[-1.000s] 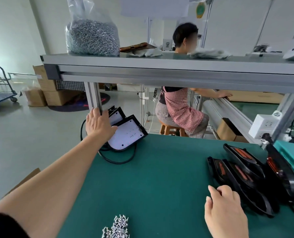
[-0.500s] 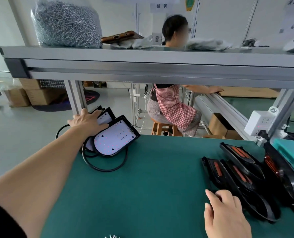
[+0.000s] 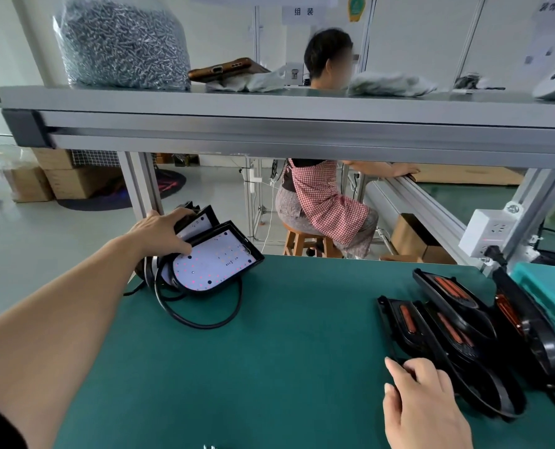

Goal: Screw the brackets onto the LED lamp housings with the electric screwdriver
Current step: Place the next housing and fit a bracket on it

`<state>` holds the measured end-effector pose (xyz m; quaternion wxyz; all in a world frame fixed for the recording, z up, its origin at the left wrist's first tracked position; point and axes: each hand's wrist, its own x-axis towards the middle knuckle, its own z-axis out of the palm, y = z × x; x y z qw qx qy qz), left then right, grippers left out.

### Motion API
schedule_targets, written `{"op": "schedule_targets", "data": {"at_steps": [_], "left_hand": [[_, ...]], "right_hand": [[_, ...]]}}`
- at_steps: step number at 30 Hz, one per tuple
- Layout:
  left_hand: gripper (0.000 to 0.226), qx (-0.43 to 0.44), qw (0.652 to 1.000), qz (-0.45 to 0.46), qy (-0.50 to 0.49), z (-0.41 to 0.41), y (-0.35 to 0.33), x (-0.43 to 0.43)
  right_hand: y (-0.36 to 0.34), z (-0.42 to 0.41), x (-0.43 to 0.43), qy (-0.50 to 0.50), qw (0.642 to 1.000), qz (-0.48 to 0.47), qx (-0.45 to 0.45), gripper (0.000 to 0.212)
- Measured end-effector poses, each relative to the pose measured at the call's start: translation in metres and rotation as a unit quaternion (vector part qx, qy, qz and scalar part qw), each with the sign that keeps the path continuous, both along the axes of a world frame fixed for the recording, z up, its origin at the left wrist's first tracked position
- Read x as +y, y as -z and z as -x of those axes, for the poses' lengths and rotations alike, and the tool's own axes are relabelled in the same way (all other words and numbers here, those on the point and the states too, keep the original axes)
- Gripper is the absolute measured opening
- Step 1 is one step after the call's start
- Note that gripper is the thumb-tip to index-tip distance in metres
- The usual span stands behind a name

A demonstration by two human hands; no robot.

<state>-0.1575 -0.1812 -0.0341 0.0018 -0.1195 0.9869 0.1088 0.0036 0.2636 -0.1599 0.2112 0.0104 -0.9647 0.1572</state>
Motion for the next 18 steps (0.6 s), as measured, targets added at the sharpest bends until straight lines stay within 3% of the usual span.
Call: {"op": "schedule_targets", "data": {"at_steps": [11, 18], "left_hand": [[0.087, 0.007, 0.994, -0.078, 0.075, -0.03, 0.009, 0.017], [0.07, 0.021, 0.985, -0.134, 0.102, -0.063, 0.012, 0.049]], "right_hand": [[-0.006, -0.011, 0.0, 0.023, 0.998, 0.054, -0.036, 0.039], [-0.013, -0.017, 0.001, 0.021, 0.996, 0.033, -0.077, 0.043]]}}
